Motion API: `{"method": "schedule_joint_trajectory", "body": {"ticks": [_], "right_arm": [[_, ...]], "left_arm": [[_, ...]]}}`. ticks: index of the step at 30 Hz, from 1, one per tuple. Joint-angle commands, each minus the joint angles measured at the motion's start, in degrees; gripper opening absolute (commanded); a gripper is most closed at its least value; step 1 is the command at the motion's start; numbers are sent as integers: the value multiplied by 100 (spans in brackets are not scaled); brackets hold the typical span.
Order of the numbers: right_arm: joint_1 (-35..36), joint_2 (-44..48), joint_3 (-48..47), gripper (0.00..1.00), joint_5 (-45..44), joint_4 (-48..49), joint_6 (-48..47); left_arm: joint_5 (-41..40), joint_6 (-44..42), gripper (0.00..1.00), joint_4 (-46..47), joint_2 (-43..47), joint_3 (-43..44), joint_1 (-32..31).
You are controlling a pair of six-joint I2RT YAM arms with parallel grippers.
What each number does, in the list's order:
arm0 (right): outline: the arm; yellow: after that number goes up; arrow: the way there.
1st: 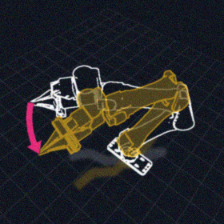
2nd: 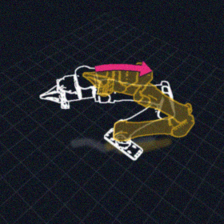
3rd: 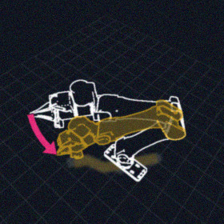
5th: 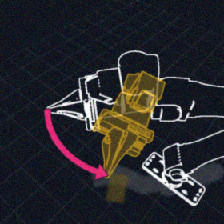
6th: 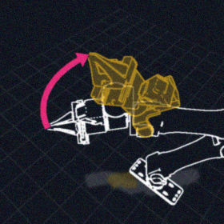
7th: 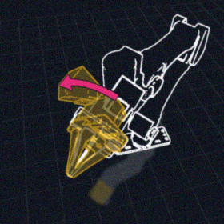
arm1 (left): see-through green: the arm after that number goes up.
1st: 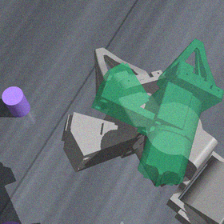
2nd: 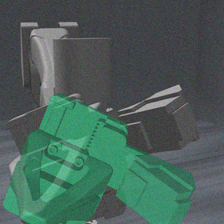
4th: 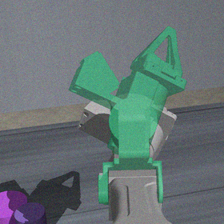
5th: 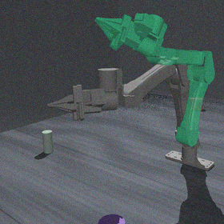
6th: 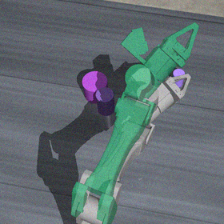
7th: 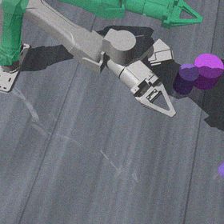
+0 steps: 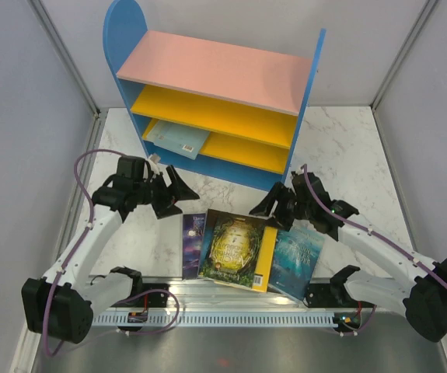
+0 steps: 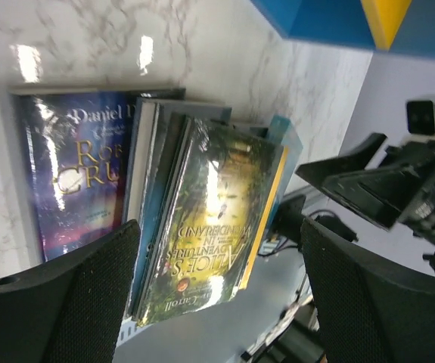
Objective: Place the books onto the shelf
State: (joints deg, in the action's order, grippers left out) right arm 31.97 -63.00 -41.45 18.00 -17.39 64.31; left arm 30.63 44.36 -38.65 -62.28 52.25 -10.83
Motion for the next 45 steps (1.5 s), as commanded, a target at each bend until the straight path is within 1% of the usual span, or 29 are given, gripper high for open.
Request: {"method": "schedule_joint_trajectory", "body": {"ticks": [1,3,4,7,10,12,13,15,16,18,21,27,28,31,34,37,38,41,43,45], "right_arm": [[345,411,496,70,-129,-801,-148],[651,587,699,71,-314,-732,80],[749,613,900,71,-349,-653,308],[1057,579,1060,71,-498,-406,511],[1347,473,1165,71,-718,-266,626],[1540,447,1384,71,-789,-12,889],[1593,438,1481,71,-798,346,986],[1716,429,1692,71,-815,744,1327],[1769,429,1911,71,-833,1111,1451],[1891,429,2088,72,-921,1403,1714],[2033,447,2404,72,-1035,1869,1996],[2314,316,2976,68,-1202,2906,2436],[2340,237,2994,67,-1211,3090,2419],[2411,-281,2802,63,-1159,3224,2297],[2516,-676,2572,61,-1106,3355,2103],[2604,-862,2484,60,-1088,3557,2033],[2604,-889,2475,60,-1062,3575,2015],[2613,-881,2484,59,-1035,3541,1989],[2604,-828,2528,59,-1044,3497,1997],[2604,-766,2563,58,-1044,3462,2006]], "left_arm": [[443,-376,89,427,374,-643,-331],[733,-271,89,648,497,-1083,-576],[751,-235,89,779,515,-1207,-674],[681,-182,89,912,489,-1515,-981],[637,-173,89,991,392,-1665,-1149],[637,-164,89,1105,304,-1770,-1254],[680,-138,89,1175,261,-1832,-1290],[777,-33,89,1499,156,-2085,-1334],[925,20,89,1666,120,-2200,-1334],[1041,212,89,2113,85,-2542,-1334],[1147,363,88,2362,93,-2833,-1334],[1147,477,86,2371,488,-3124,-1334],[1129,486,86,2363,541,-3159,-1334],[1068,469,84,2205,691,-3238,-1334],[989,372,76,1924,849,-3195,-1325],[936,415,66,1695,1121,-3116,-1325],[910,450,60,1634,1191,-3089,-1325],[787,468,55,1247,1499,-2844,-1308],[638,468,55,940,1683,-2554,-1299],[541,433,49,633,1772,-2239,-1299]]}}
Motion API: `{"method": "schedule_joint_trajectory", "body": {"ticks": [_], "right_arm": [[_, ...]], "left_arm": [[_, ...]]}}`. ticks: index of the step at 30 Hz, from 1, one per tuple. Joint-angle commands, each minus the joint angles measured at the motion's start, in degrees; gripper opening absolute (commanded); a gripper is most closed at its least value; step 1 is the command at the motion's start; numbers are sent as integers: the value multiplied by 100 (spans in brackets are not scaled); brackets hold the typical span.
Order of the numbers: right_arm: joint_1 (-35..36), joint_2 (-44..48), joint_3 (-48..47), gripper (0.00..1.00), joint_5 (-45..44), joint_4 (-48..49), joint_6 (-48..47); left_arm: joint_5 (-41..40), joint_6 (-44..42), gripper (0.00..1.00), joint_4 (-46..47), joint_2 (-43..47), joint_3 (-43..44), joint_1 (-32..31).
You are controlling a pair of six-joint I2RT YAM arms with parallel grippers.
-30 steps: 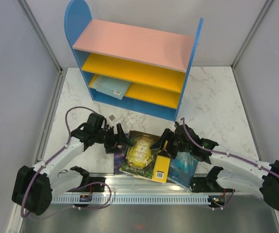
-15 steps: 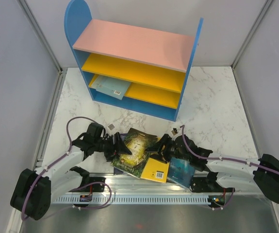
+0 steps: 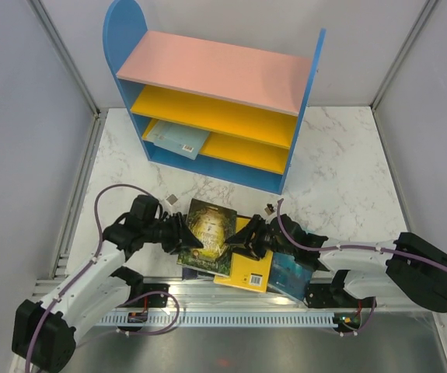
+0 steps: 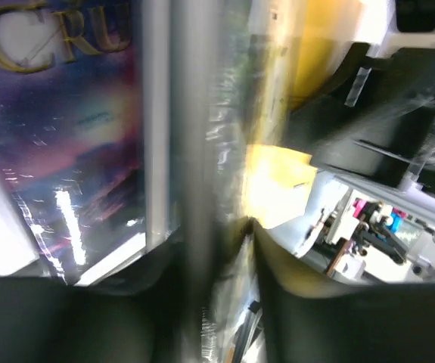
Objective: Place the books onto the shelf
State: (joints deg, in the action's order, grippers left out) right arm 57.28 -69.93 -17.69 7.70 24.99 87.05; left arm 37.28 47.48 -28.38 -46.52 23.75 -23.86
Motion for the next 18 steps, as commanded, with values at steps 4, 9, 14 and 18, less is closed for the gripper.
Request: {"method": "schedule_joint_trajectory", "body": {"ticks": [4,9,14,18], "right_arm": [[82,76,161,58,-15,-926,-320],[73,129,3,58,-6,-1058,-434],[56,278,-76,63,38,-944,-478],[-76,813,247,71,-58,133,-83]], "left_arm": [[-423,-72,11,-870,231,1184,21],[-152,94,2,-398,468,1221,21],[236,517,2,430,785,1087,39],[745,472,2,500,452,1395,144]]}}
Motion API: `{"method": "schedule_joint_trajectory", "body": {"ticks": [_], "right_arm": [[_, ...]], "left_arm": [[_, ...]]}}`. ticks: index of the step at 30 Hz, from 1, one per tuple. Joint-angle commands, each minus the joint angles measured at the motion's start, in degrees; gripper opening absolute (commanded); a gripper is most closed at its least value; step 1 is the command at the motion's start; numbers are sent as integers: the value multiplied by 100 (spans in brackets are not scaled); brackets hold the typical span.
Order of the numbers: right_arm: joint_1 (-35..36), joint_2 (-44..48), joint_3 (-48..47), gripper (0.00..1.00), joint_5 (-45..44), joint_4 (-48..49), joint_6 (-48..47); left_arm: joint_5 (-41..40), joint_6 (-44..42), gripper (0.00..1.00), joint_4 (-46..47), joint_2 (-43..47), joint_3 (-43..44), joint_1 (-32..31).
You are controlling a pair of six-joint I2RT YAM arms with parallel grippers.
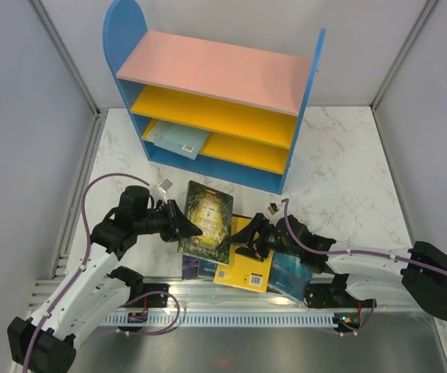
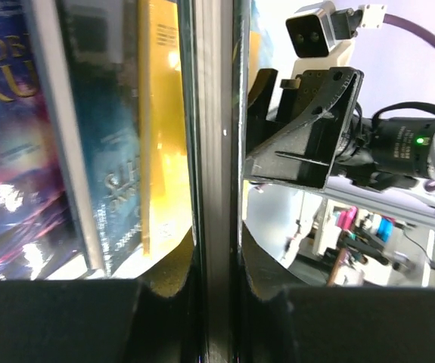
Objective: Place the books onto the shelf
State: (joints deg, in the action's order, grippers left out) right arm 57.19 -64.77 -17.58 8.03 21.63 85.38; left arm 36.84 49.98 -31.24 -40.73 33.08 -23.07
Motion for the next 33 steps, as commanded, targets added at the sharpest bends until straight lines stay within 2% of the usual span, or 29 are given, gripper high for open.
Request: {"method": "schedule_joint_trajectory", "body": {"ticks": [1,8,9,12,13,15,16,17,19,21,22,25,27,29,33], "right_arm": [[-102,499,307,72,-117,691,171],[-278,677,387,73,-118,1835,488],[-278,537,335,73,-22,2132,540],[-305,125,134,64,259,2747,637],[-305,27,54,53,356,2872,655],[-305,-210,-148,39,479,3249,681],[-305,-255,-210,24,558,3321,716],[-305,-290,-332,17,576,3374,734],[-296,-334,-438,0,603,3375,734],[-322,-308,-562,0,524,3270,778],[-331,-290,-588,0,393,3225,795],[-357,-281,-772,0,164,2909,901],[-375,-430,-1009,0,15,2838,1006],[-375,-588,-1316,0,-152,2882,1059],[-410,-738,-1818,0,-503,2487,1278]], "left_arm": [[1007,249,2,856,-154,489,83],[1922,1066,2,1989,-76,305,119],[2132,1215,2,2443,-67,217,119],[2257,1480,2,2650,-49,76,110],[2249,1497,2,2650,-49,67,118],[2231,1498,2,2606,-75,76,119],[2196,1419,2,2406,-93,111,127],[2118,1331,2,2221,-110,233,136],[1679,936,18,1633,-154,470,154],[1014,699,30,754,-190,935,180],[809,550,50,525,-181,1259,197],[114,295,74,-319,-190,1805,303],[-385,136,81,-1004,-268,2412,470],[-668,56,81,-1409,-365,3018,601],[-1869,47,80,-2891,-515,3845,646]]}}
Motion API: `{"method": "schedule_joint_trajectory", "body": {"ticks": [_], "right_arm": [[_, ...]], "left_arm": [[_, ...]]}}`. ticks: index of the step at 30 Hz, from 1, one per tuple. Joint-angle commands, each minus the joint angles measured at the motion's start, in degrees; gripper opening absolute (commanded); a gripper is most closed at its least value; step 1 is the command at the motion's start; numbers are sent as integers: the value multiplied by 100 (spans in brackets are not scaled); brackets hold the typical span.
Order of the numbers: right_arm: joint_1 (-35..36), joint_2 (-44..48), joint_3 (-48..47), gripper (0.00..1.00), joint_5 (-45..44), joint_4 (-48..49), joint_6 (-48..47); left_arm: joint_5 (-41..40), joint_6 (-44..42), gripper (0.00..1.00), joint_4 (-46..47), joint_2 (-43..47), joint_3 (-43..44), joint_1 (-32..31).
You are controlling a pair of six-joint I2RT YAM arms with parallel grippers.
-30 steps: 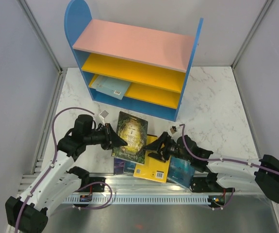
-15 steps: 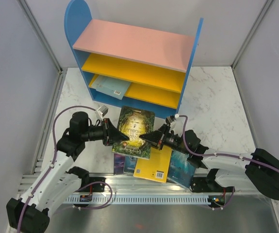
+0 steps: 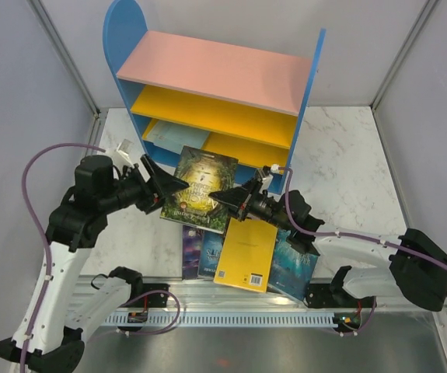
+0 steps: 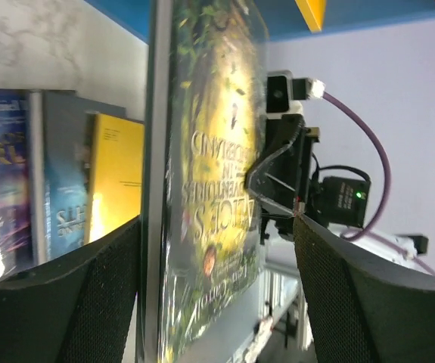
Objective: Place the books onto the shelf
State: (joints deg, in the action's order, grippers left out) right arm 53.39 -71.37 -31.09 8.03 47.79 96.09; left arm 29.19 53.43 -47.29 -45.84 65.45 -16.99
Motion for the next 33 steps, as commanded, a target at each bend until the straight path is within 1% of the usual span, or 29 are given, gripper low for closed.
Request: {"method": "schedule_joint_trajectory", "body": {"ticks": [1,2,3,7,9,10,11,13,15,19,20,23,24,31,33], "right_arm": [[-73,-122,-546,0,-557,-182,251],[-100,-253,-712,0,-575,-217,287],[-126,-324,-784,0,-610,-217,322],[-144,-754,-1127,0,-610,10,637],[-127,-1035,-1294,0,-619,317,814],[-127,-1150,-1364,0,-645,475,1049],[-118,-1351,-1399,0,-654,807,1147],[-92,-1510,-1548,0,-654,1012,1315],[-39,-1616,-1654,0,-663,1040,1333],[198,-1687,-1812,0,-768,1004,1420],[242,-1739,-1830,0,-933,1109,1473],[365,-1827,-1900,0,-1031,1250,1640],[400,-1836,-1918,0,-1084,1242,1693],[655,-1985,-2067,0,-1225,1312,1895],[690,-2038,-2085,0,-1278,1355,1939]], "left_arm": [[-1300,-255,80,-1509,5,792,38],[-1589,-211,80,-1668,23,855,38],[-1696,-106,80,-1896,66,899,38],[-1925,220,80,-1960,321,882,47],[-1987,386,80,-1977,383,899,47],[-1987,422,80,-1995,383,917,38],[-2013,449,80,-1995,383,917,38],[-2092,537,79,-2004,410,864,38],[-2250,720,78,-1960,480,812,30],[-2251,1002,75,-1617,506,522,38],[-2277,1055,74,-1573,506,487,38],[-2391,1266,66,-1433,533,355,38],[-2426,1371,59,-1380,559,302,38],[-2743,1670,51,-1090,568,451,38],[-2831,1723,42,-1072,506,556,38]]}}
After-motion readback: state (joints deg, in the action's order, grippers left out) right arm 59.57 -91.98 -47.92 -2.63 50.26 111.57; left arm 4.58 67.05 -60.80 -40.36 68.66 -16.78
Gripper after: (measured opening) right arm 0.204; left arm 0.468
